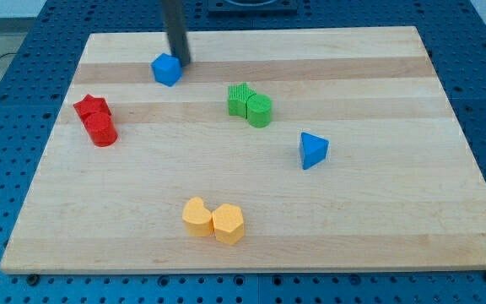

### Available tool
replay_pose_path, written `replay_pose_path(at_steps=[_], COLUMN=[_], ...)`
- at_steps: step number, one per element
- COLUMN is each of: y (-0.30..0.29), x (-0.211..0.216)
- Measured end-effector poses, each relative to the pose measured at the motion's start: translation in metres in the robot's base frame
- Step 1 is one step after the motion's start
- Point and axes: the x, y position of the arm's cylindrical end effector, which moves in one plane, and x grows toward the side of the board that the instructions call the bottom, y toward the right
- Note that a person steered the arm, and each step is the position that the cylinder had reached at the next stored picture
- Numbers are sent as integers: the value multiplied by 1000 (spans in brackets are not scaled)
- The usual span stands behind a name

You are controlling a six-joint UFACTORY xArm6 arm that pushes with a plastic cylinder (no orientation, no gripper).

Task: Move the blue cube to the top left of the board

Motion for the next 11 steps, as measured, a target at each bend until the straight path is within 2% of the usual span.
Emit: replay_pose_path(at_steps=[1, 2, 3, 4, 5, 6, 7, 9, 10, 11], y=[15, 81, 87, 34, -34, -71, -72, -94, -110, -110], x=[0, 18, 46, 51, 35, 10, -8, 21, 18, -9])
